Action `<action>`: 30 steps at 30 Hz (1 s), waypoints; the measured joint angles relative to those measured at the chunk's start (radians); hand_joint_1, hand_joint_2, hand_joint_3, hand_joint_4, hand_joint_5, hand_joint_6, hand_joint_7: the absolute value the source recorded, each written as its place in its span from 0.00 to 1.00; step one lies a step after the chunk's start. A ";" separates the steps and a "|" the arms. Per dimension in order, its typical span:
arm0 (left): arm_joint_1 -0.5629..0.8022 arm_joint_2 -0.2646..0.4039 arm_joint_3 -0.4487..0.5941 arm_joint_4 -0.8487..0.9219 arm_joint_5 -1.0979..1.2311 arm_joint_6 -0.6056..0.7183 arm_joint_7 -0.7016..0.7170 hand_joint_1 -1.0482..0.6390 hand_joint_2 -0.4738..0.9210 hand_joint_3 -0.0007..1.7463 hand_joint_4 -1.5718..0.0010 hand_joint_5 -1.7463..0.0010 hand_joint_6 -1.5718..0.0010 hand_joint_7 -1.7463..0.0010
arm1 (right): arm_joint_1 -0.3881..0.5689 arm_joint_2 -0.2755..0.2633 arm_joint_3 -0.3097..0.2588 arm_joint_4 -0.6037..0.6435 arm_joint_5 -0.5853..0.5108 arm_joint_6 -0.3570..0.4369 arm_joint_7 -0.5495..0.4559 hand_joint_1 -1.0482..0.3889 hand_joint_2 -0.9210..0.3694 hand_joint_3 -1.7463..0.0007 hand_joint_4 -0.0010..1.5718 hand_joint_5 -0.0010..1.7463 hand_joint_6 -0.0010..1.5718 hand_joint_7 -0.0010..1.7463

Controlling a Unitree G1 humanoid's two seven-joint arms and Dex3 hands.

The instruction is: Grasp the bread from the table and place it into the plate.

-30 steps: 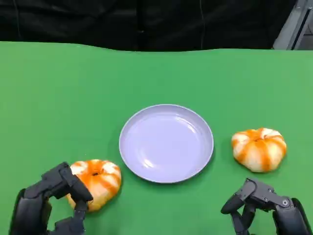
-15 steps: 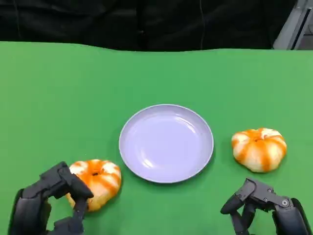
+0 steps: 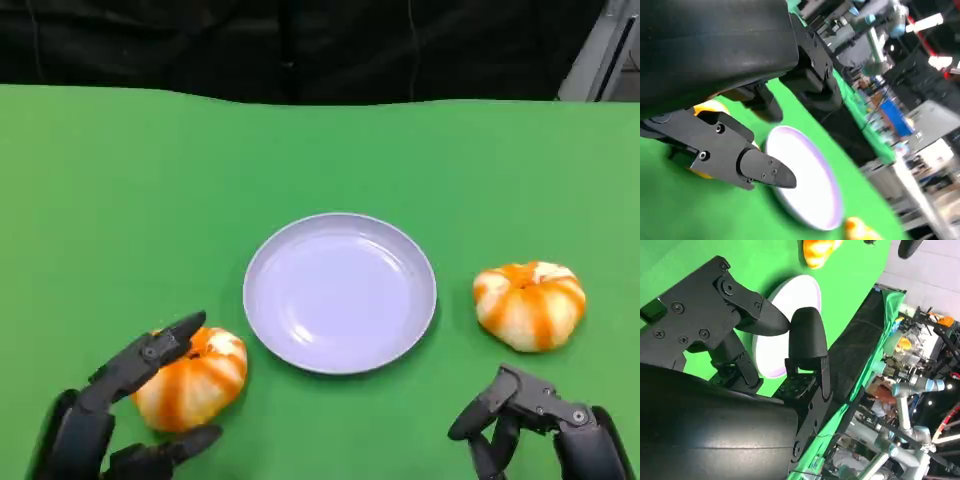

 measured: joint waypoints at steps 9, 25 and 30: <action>0.014 0.077 -0.050 -0.131 0.302 0.262 0.059 0.30 0.93 0.00 0.84 0.94 0.87 0.99 | 0.013 0.003 0.015 -0.020 -0.005 0.005 -0.004 0.59 0.39 0.32 0.52 1.00 0.48 0.74; -0.088 0.167 -0.267 -0.177 0.602 0.602 0.109 0.38 0.97 0.01 0.74 0.94 0.78 0.99 | 0.015 0.010 0.023 -0.027 -0.015 0.021 -0.008 0.59 0.37 0.32 0.55 1.00 0.48 0.74; -0.175 0.172 -0.351 -0.087 0.638 0.694 0.092 0.46 0.98 0.01 0.70 0.94 0.74 0.98 | 0.016 0.013 0.023 -0.027 -0.007 0.020 -0.008 0.60 0.39 0.32 0.55 1.00 0.48 0.75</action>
